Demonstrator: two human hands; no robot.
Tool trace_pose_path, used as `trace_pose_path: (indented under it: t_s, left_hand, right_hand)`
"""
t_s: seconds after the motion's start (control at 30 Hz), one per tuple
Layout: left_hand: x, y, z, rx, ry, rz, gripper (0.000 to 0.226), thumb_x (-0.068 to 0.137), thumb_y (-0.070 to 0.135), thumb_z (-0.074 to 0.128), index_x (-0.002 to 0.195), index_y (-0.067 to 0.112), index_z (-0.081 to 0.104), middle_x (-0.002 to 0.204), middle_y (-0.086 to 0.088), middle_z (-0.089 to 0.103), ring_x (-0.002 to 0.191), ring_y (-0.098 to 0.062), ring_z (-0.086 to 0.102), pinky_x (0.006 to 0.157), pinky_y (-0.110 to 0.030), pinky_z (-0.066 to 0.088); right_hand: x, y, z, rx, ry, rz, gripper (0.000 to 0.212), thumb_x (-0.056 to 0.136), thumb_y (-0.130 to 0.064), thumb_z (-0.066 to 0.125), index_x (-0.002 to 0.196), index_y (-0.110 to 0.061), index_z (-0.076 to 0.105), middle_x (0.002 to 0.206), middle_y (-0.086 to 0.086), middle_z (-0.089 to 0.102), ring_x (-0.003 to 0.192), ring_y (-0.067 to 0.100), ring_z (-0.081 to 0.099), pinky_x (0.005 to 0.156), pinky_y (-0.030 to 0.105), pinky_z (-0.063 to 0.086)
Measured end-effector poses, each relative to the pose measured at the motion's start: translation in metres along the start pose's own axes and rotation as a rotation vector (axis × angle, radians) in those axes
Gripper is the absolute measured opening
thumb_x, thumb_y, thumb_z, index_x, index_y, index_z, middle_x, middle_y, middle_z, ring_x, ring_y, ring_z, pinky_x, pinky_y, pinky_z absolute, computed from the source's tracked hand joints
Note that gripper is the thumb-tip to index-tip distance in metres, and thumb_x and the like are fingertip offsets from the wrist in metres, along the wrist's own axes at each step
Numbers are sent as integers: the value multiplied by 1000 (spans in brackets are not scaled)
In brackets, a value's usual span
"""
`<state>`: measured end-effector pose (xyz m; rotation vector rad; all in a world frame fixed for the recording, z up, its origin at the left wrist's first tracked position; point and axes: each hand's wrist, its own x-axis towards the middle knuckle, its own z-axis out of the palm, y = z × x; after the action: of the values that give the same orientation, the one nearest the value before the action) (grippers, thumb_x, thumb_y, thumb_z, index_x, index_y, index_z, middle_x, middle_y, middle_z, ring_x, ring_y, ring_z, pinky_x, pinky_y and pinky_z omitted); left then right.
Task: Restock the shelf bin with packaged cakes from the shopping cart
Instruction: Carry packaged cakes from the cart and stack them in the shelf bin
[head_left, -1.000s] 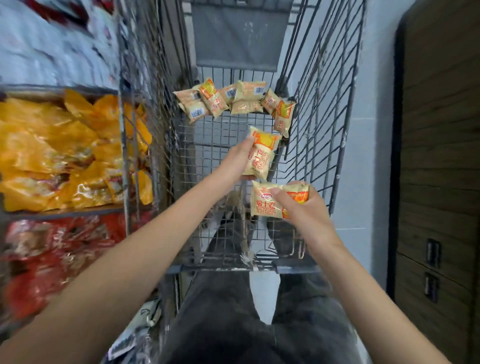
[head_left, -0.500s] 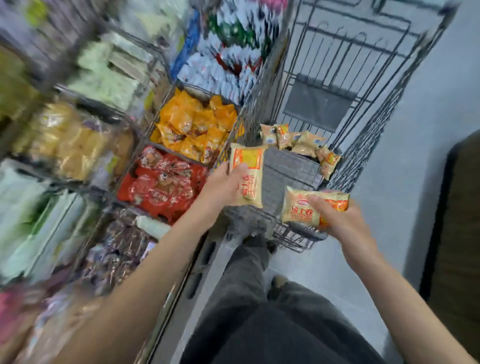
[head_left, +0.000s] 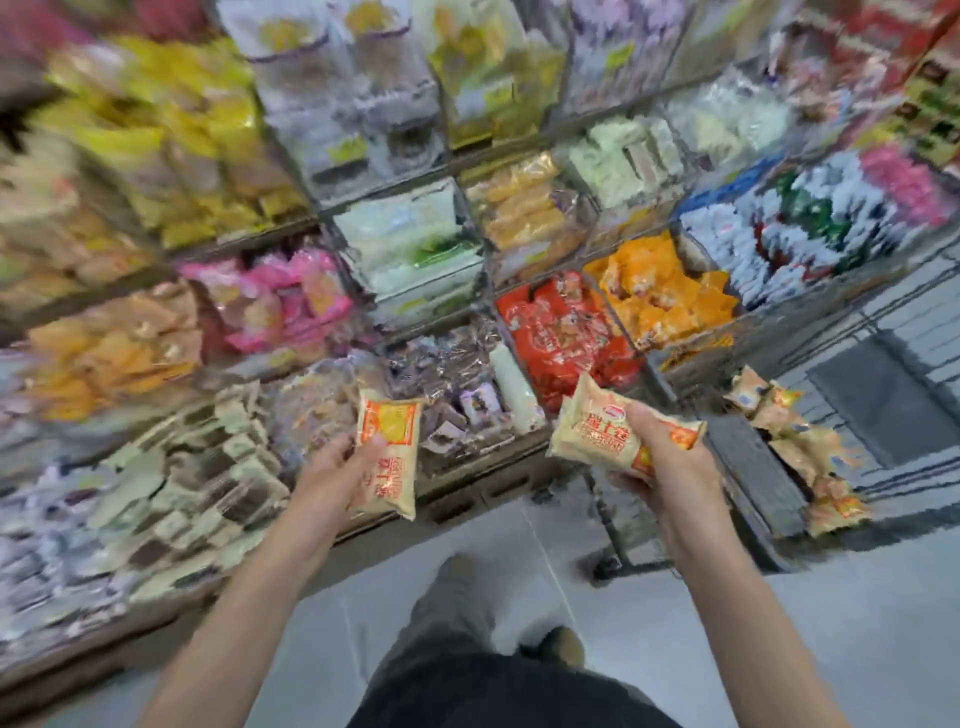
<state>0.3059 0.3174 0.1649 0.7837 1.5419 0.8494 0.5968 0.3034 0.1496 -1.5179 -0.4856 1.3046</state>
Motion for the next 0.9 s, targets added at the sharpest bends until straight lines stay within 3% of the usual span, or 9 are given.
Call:
trace_pose_path:
  t_s: [0.1, 0.27, 0.33, 0.43, 0.57, 0.7, 0.77, 0.83, 0.9]
  left_hand:
    - [-15, -10, -41, -58, 79, 21, 33, 78, 39, 60, 109, 27, 61, 102, 1, 73, 94, -19, 69, 91, -42, 49]
    - [-24, -21, -108, -180, 212, 49, 48, 74, 49, 63, 117, 26, 58, 108, 3, 71, 98, -16, 68, 94, -42, 49]
    - [-19, -19, -138, -220, 270, 73, 46, 75, 47, 62, 115, 25, 58, 104, 2, 72, 95, -17, 69, 92, -42, 50]
    - [-3, -5, -187, -263, 370, 125, 31, 80, 39, 61, 107, 24, 61, 91, 4, 74, 82, -16, 71, 70, -32, 56]
    - [27, 18, -253, -234, 439, 223, 21, 75, 50, 59, 92, 39, 57, 76, 25, 70, 71, 0, 68, 65, -27, 50]
    - [65, 45, -306, -121, 448, 347, 15, 86, 45, 55, 98, 37, 60, 91, 15, 71, 79, -4, 68, 60, -19, 53]
    - [85, 61, -330, -17, 477, 401, 6, 92, 37, 53, 93, 36, 60, 93, 6, 70, 83, -11, 66, 67, -25, 54]
    - [104, 83, -355, 115, 511, 463, 8, 95, 31, 52, 90, 32, 58, 94, -10, 65, 83, -20, 62, 71, -26, 50]
    - [120, 110, -379, 240, 538, 545, 8, 95, 29, 50, 92, 35, 55, 92, -14, 60, 80, -19, 60, 68, -22, 48]
  right_hand:
    - [-4, -9, 58, -87, -197, -36, 23, 82, -38, 66, 97, -20, 67, 83, -4, 75, 76, 10, 72, 59, 23, 58]
    - [-8, -15, 159, -232, -409, -74, 32, 81, -40, 67, 101, -15, 68, 83, 1, 75, 78, 14, 72, 65, 27, 56]
    - [-11, -17, 203, -283, -477, -95, 37, 80, -44, 66, 101, -14, 69, 83, 1, 75, 77, 15, 72, 66, 28, 54]
    - [-19, -23, 267, -325, -543, -144, 43, 70, -53, 68, 91, -15, 70, 79, -2, 75, 75, 14, 72, 68, 30, 53]
    - [-20, -33, 354, -371, -615, -215, 40, 70, -55, 67, 88, -19, 68, 75, -6, 74, 69, 6, 70, 61, 22, 46]
    - [-10, -34, 433, -374, -598, -267, 64, 58, -65, 69, 100, -17, 65, 79, -3, 75, 72, 13, 71, 55, 24, 52]
    - [-5, -31, 465, -371, -578, -283, 69, 52, -69, 72, 100, -19, 66, 83, -2, 75, 81, 17, 71, 72, 37, 56]
    - [-2, -27, 493, -342, -574, -282, 56, 59, -62, 74, 95, -19, 68, 83, -1, 75, 81, 16, 71, 80, 41, 56]
    - [-2, -23, 514, -298, -599, -274, 45, 63, -55, 74, 92, -21, 69, 83, -2, 75, 77, 11, 72, 74, 36, 58]
